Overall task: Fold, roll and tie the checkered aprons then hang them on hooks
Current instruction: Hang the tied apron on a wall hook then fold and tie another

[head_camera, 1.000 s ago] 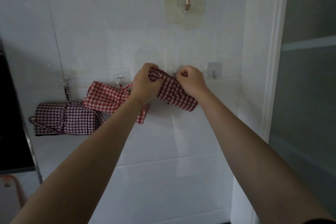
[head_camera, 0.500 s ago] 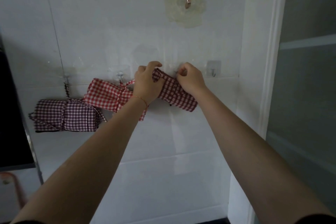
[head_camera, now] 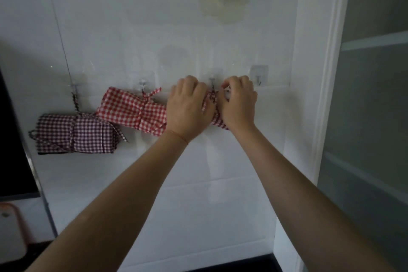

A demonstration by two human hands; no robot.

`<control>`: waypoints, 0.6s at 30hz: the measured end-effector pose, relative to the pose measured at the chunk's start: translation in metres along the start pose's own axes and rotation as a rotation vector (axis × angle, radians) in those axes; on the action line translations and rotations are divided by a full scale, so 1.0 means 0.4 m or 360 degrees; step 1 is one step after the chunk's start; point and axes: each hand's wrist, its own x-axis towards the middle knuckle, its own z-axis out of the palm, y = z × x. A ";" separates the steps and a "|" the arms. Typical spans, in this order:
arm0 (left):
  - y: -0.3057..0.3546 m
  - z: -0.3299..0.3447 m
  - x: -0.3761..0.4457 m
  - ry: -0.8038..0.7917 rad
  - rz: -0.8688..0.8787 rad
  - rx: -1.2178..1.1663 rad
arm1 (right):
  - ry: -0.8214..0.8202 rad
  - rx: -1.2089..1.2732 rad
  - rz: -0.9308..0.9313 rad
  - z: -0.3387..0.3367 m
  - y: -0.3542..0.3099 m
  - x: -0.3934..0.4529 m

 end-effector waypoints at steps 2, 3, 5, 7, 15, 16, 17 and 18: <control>0.036 0.004 -0.076 -0.0256 -0.0025 -0.0259 | -0.0108 0.0331 0.0128 -0.019 -0.018 -0.052; 0.053 0.004 -0.118 -0.0613 -0.0153 -0.0299 | -0.0258 0.0454 0.0237 -0.028 -0.023 -0.084; 0.056 0.024 -0.224 -0.1536 -0.0423 -0.0282 | -0.0677 0.0532 0.0437 -0.022 -0.003 -0.162; 0.036 0.039 -0.339 -0.2217 -0.0652 -0.0365 | -0.1157 0.0477 0.0615 -0.003 0.030 -0.260; -0.071 -0.048 -0.762 -0.2344 -0.1228 -0.0246 | -0.2059 0.0159 0.0918 0.170 0.096 -0.705; -0.103 -0.090 -0.821 -0.2366 -0.1312 -0.0251 | -0.2168 0.0151 0.0912 0.198 0.050 -0.758; -0.118 -0.122 -0.866 -0.2366 -0.1388 -0.0251 | -0.2225 0.0141 0.0942 0.217 0.027 -0.802; -0.149 -0.166 -0.920 -0.2376 -0.1462 -0.0253 | -0.2297 0.0151 0.0945 0.243 -0.018 -0.851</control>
